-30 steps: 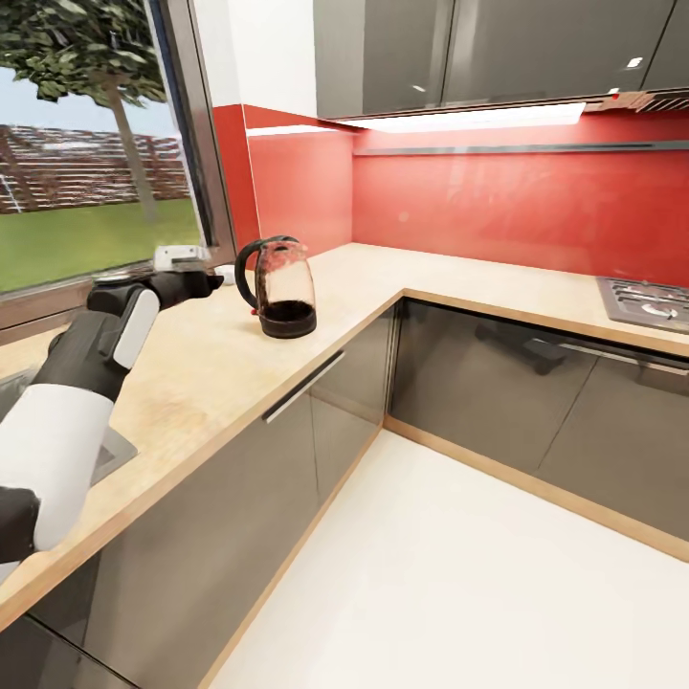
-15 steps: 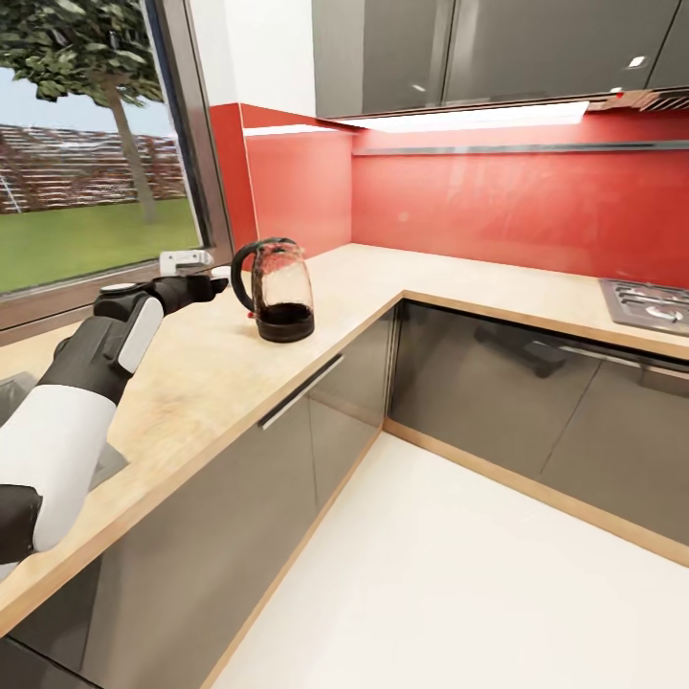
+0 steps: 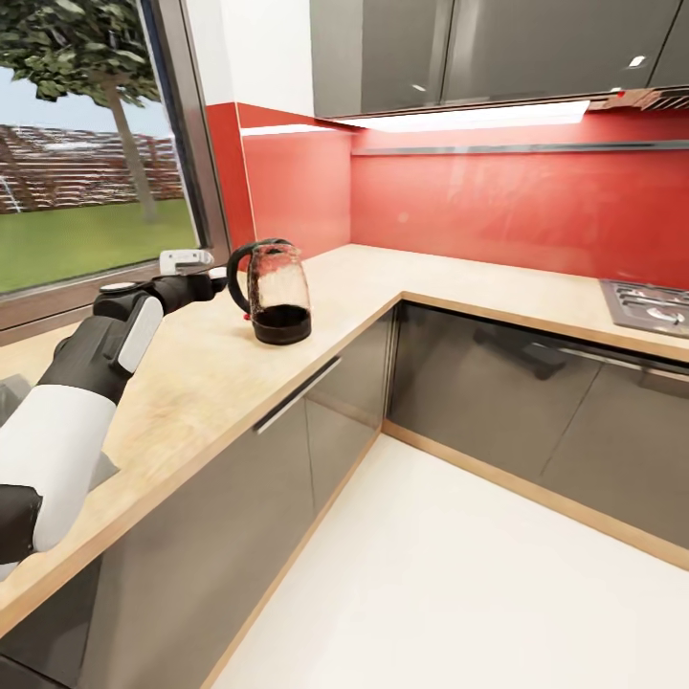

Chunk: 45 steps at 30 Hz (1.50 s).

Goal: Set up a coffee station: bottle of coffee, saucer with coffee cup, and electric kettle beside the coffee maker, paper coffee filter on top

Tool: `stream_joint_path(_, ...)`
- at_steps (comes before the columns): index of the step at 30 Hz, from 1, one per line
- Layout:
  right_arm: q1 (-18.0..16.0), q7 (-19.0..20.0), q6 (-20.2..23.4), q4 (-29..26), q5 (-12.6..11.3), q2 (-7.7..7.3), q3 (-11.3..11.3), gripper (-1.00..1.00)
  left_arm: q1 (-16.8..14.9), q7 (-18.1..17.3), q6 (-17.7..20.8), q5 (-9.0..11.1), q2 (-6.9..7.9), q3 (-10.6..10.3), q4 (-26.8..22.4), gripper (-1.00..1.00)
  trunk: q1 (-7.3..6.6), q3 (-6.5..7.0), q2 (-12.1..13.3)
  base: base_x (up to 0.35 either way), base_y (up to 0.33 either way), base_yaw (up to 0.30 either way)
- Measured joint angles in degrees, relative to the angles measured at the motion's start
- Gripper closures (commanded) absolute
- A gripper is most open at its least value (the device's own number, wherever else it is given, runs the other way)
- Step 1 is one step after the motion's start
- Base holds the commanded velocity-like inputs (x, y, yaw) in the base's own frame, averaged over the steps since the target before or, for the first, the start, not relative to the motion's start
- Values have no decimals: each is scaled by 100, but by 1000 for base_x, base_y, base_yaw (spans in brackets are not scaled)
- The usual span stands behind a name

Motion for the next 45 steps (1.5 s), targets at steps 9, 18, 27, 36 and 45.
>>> stream_joint_path(9, 1, -2, 1, -1, 0, 0, 0, -100, -1, 0, -2, 0, 3, 11, 25, -100, 0, 0, 0, 27, 8, 0)
stream_joint_path(18, 0, -3, 0, 0, 0, 0, 0, -100, 0, 0, -2, -7, 1, 2, 28, -100, -1, 0, 0, 111, 0, 0)
stream_joint_path(27, 0, -2, 0, 0, 0, 0, 0, -100, 0, 8, -1, -9, 7, 9, 35, -100, 1, 0, 0, 46, -17, 0)
stream_joint_path(36, 1, -3, 1, -1, 0, 0, 0, -100, -1, 9, 0, -8, 8, 17, 45, -100, 0, 0, 0, 73, 54, 0)
stream_joint_path(45, 0, -2, 0, 0, 0, 0, 0, -100, 0, 16, -6, -17, 10, 18, 55, -100, 1, 0, 0, 11, 9, 0)
